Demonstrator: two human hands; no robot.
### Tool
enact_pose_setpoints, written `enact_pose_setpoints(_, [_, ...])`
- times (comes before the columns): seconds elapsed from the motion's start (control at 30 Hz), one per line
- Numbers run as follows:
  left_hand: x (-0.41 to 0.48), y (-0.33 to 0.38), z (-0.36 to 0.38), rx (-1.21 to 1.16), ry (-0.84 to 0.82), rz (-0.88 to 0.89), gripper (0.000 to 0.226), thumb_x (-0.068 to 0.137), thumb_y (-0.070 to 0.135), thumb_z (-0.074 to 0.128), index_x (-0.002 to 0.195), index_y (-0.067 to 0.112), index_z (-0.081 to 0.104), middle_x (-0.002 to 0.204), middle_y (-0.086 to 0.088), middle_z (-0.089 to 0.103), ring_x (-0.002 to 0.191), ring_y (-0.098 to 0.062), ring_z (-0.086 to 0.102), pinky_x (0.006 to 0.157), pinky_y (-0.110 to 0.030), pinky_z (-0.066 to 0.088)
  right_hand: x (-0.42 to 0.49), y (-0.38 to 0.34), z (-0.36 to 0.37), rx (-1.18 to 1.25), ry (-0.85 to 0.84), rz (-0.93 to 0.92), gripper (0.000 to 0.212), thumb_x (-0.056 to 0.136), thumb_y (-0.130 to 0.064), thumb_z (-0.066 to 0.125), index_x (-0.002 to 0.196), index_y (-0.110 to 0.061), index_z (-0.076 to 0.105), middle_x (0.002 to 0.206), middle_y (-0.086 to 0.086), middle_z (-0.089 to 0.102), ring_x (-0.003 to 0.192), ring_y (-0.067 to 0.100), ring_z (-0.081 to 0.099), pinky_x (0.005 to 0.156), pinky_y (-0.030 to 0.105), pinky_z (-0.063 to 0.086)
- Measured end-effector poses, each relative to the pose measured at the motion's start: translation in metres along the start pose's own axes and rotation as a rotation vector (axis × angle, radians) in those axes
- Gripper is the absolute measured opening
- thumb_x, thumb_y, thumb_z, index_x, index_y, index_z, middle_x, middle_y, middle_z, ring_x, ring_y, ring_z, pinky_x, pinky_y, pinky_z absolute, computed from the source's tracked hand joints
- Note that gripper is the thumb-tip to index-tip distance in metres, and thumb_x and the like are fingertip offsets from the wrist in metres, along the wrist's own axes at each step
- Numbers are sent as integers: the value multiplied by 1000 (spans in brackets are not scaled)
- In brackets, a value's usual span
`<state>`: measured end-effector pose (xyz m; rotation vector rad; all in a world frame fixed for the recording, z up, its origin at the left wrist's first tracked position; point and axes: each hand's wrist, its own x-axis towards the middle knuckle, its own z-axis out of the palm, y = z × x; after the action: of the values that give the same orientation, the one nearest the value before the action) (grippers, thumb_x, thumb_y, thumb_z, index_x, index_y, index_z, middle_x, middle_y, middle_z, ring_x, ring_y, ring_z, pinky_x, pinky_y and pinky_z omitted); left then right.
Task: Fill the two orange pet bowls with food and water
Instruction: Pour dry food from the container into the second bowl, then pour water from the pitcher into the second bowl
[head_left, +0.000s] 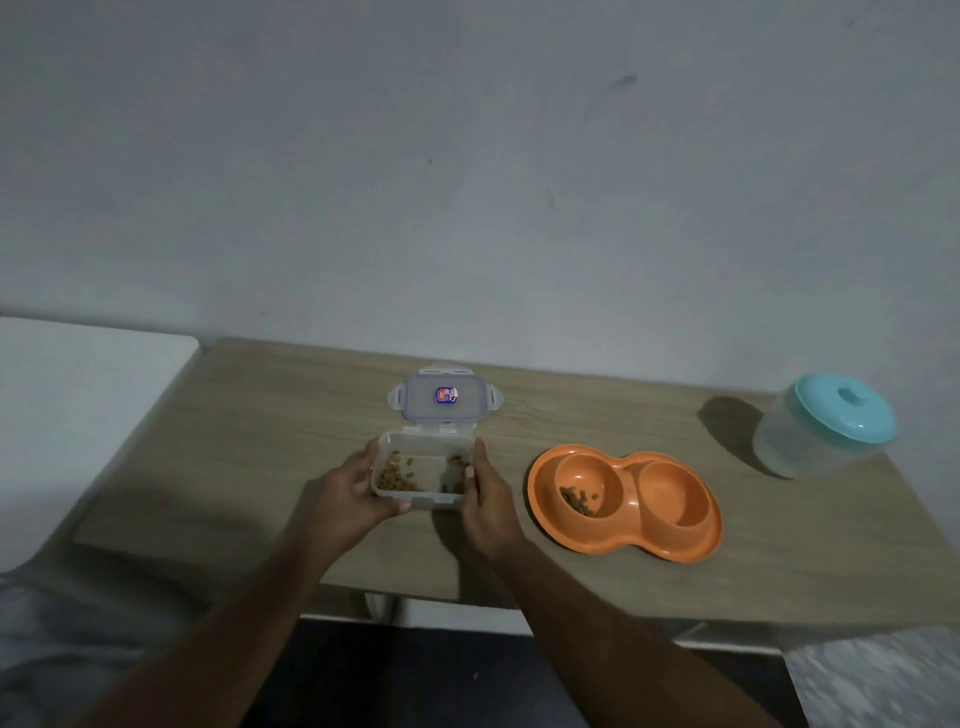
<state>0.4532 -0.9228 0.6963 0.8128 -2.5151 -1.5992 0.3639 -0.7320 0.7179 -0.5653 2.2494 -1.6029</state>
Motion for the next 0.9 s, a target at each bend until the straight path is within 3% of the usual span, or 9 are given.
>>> enact_pose_setpoints(0.13, [0, -1, 1, 5, -1, -4, 100, 58, 36, 94, 145, 37, 46, 102, 27, 73, 98, 9, 68, 98, -28, 54, -1, 3, 2, 40, 9, 18, 42, 105, -6, 31, 125, -43, 36, 108, -17, 54, 89, -31, 51, 75, -6, 37])
enact_pose_setpoints(0.23, [-1, 0, 2, 5, 1, -22, 100, 58, 38, 94, 145, 37, 45, 108, 23, 73, 99, 8, 68, 98, -30, 55, -2, 5, 1, 25, 7, -1, 40, 105, -6, 32, 135, -31, 29, 111, -13, 54, 87, -33, 48, 74, -7, 35])
enact_pose_setpoints(0.37, [-1, -4, 4, 44, 8, 0, 95, 61, 37, 93, 143, 42, 45, 99, 31, 71, 95, 12, 67, 93, -24, 54, -2, 8, 0, -42, 22, -15, 37, 105, -10, 33, 135, -31, 29, 107, -12, 55, 88, -31, 50, 74, -6, 35])
enact_pose_setpoints(0.47, [-2, 2, 0, 107, 1, 30, 92, 55, 53, 90, 135, 51, 45, 117, 22, 70, 104, 0, 69, 98, -37, 55, 0, 11, -3, -106, -2, -54, 36, 105, -19, 37, 140, -30, 35, 119, -9, 56, 99, -18, 54, 82, -1, 37])
enact_pose_setpoints(0.53, [-1, 13, -3, 181, 66, 63, 112, 47, 67, 84, 146, 40, 39, 143, 10, 56, 125, -11, 60, 106, -41, 49, 1, 1, -14, -117, 2, -57, 41, 105, -24, 38, 145, -21, 35, 128, -13, 48, 110, -11, 48, 90, -3, 31])
enact_pose_setpoints(0.6, [2, 31, -5, 182, 117, 69, 127, 42, 73, 80, 152, 31, 33, 155, 3, 43, 137, -16, 48, 111, -40, 43, 1, -10, -30, -158, 23, -79, 48, 104, -26, 39, 149, -14, 31, 132, -15, 40, 122, -7, 34, 97, -5, 20])
enact_pose_setpoints(0.7, [10, 59, 9, 164, 121, 102, 123, 43, 75, 82, 150, 38, 33, 152, 7, 46, 131, -13, 53, 103, -40, 50, 5, -13, -59, -209, 66, -74, 55, 104, -31, 39, 153, -13, 23, 155, -2, 31, 140, 2, 22, 116, 18, 17])
enact_pose_setpoints(0.83, [13, 123, 61, 66, 44, 208, 111, 58, 40, 95, 152, 20, 38, 144, 3, 48, 119, -14, 57, 91, -24, 45, 7, -12, -120, -229, 208, -49, 58, 103, -34, 40, 154, -12, 21, 161, 3, 22, 148, 14, 20, 121, 29, 18])
enact_pose_setpoints(0.9, [16, 131, 85, 41, 23, 209, 111, 64, 31, 94, 155, 14, 32, 153, -1, 42, 129, -16, 51, 102, -26, 44, 6, -8, -139, -256, 209, -41, 59, 103, -34, 40, 154, -12, 21, 161, 4, 23, 148, 14, 20, 120, 27, 18])
